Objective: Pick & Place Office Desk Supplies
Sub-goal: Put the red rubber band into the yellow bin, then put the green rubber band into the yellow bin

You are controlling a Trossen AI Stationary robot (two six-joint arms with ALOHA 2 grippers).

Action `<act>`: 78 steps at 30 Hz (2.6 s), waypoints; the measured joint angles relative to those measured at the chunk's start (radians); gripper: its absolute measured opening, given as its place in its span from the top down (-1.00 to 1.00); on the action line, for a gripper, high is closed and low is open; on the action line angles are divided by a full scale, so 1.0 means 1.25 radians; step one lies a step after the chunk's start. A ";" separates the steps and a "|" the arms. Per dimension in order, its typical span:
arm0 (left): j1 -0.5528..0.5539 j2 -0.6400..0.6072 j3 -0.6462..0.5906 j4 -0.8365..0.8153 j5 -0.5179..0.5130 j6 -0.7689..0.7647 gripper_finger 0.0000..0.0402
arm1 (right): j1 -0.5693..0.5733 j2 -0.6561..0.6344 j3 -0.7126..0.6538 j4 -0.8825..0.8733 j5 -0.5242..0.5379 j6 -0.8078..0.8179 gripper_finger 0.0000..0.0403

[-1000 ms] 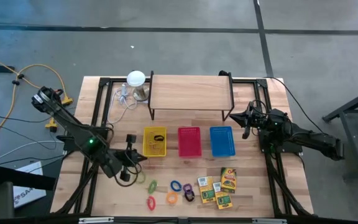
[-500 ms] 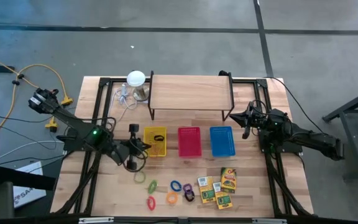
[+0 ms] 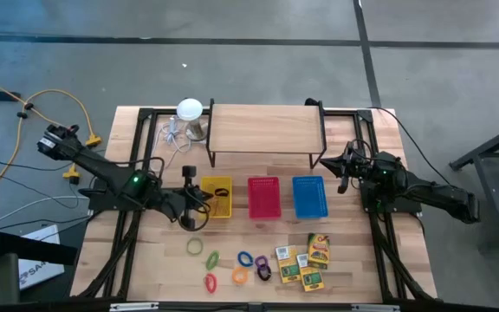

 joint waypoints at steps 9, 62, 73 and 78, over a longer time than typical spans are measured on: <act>0.031 0.005 0.000 0.000 0.044 0.012 1.00 | 0.000 0.000 0.000 0.000 0.000 0.000 0.99; 0.186 0.163 -0.014 -0.033 0.276 -0.070 0.78 | 0.000 0.000 0.000 0.000 0.000 0.000 0.99; 0.186 0.163 -0.014 -0.031 0.276 -0.066 0.78 | 0.000 0.000 0.000 0.000 0.000 0.000 0.99; 0.186 0.163 -0.014 -0.030 0.276 -0.064 0.78 | 0.000 0.000 0.000 0.000 0.000 0.000 0.99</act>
